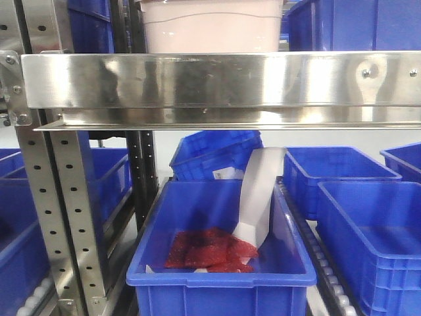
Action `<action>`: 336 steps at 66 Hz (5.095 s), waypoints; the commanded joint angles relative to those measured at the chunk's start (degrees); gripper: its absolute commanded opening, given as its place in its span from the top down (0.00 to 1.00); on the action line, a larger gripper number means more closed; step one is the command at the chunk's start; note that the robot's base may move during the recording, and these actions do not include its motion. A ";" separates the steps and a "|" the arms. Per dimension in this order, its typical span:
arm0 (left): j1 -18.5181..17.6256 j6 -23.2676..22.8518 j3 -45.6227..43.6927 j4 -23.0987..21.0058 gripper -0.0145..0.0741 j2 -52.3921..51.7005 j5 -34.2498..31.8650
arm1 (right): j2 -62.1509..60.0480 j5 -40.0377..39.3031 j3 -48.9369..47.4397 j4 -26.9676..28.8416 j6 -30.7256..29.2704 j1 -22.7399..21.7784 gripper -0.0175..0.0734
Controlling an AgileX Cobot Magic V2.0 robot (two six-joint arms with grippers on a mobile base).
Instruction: Grab white bin and place on right shelf
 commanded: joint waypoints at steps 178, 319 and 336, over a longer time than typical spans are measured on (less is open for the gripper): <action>-0.45 -0.01 -1.62 0.39 0.97 0.46 -1.21 | -14.52 -13.34 21.69 -60.95 48.83 3.51 0.74; 8.21 -43.79 17.77 57.92 0.97 -15.60 8.25 | -14.52 -13.34 21.69 -60.95 48.83 3.51 0.74; 8.21 -43.79 17.77 57.92 0.97 -15.60 8.25 | -14.52 -13.34 21.69 -60.95 48.83 3.51 0.74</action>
